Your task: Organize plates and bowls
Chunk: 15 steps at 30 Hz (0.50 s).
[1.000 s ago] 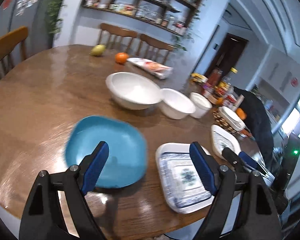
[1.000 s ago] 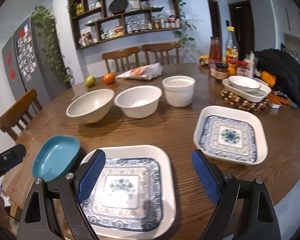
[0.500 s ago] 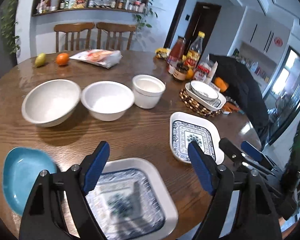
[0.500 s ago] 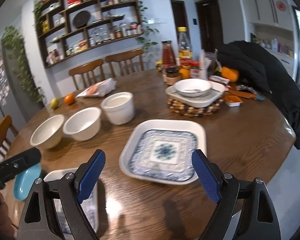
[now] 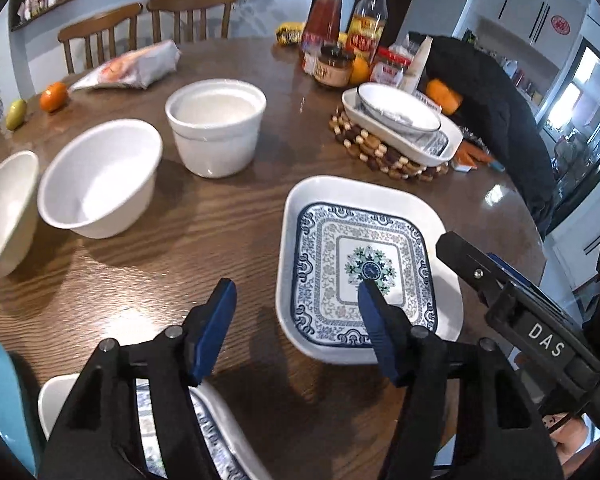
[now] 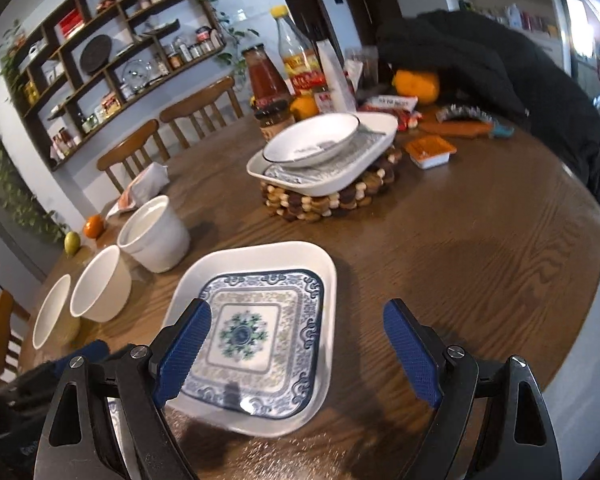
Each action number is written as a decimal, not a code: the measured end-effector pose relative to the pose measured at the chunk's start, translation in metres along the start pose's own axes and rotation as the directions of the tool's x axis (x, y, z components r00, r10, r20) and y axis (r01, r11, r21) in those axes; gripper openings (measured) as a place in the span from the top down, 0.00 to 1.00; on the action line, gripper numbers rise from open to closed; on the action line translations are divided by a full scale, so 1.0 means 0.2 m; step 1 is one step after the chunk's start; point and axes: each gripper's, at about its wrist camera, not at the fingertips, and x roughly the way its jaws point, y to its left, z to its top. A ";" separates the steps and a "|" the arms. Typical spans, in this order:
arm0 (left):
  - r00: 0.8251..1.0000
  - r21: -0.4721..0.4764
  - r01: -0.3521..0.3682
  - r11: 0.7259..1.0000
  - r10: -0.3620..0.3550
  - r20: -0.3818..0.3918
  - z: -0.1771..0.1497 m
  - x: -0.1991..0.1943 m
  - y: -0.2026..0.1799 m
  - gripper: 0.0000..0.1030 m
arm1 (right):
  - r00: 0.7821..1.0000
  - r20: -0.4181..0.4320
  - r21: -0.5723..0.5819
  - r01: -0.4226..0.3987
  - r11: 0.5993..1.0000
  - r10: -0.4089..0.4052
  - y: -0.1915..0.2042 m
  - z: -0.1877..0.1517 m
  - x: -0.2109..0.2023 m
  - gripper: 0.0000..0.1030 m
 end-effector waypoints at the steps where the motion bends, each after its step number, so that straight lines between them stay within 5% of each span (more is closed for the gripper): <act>1: 1.000 -0.004 -0.002 1.000 0.002 -0.009 0.01 0.02 -0.01 0.41 | 1.000 -0.009 0.004 -0.002 1.000 0.002 -0.01 0.00 0.02 0.14; 11: 0.998 -0.005 -0.018 1.000 0.018 -0.055 0.02 0.13 0.00 0.49 | 0.999 -0.032 -0.002 -0.034 0.999 0.034 0.00 -0.01 0.12 0.14; 15: 0.998 -0.009 0.001 1.000 -0.002 -0.068 0.02 0.15 0.00 0.51 | 0.997 -0.043 0.002 -0.056 0.998 0.056 0.00 -0.01 0.14 0.23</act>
